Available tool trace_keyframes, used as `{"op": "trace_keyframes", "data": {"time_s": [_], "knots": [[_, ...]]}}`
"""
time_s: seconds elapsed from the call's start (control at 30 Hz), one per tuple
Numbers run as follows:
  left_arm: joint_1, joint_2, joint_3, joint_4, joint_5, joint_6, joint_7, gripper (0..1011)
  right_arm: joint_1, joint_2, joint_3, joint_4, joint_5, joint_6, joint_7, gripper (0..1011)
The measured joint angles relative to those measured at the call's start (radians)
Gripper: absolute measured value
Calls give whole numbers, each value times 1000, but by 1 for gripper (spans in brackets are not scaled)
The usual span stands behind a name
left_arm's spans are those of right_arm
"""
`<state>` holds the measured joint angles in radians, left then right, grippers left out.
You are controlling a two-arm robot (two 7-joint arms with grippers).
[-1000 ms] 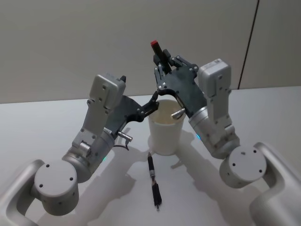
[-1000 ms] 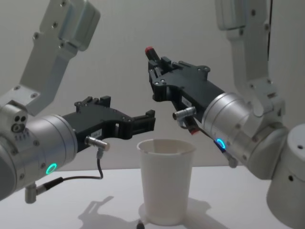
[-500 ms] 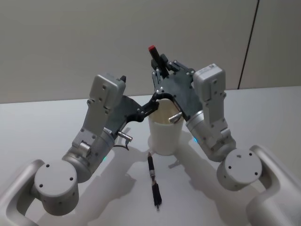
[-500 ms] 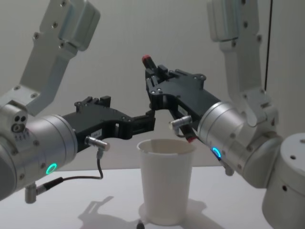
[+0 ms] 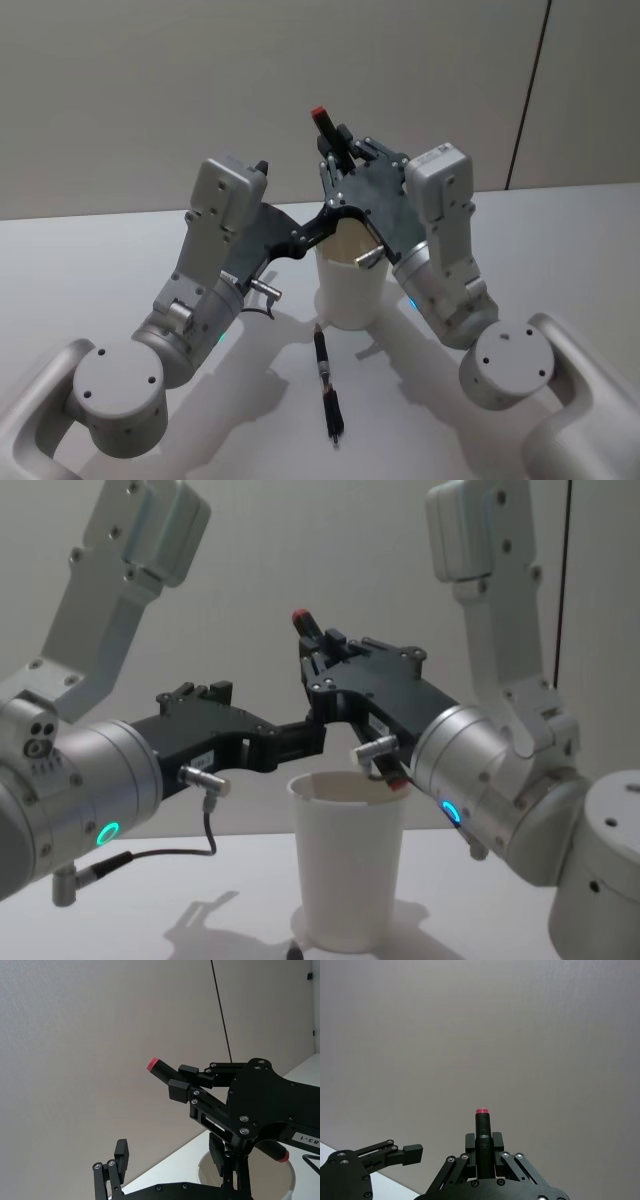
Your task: Place the pen into the pen holder.
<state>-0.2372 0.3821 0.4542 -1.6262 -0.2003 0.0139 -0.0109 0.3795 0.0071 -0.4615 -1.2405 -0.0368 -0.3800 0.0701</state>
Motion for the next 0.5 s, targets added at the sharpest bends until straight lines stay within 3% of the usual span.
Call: {"op": "trace_keyframes", "data": {"time_s": [0.27, 0.5], "knots": [[0, 0, 0, 0, 0, 0, 0, 1001, -1, -1, -1, 2, -1, 1, 1, 185], [0, 0, 0, 0, 0, 0, 0, 1001, -1, -1, -1, 3, -2, 2, 2, 341]]}}
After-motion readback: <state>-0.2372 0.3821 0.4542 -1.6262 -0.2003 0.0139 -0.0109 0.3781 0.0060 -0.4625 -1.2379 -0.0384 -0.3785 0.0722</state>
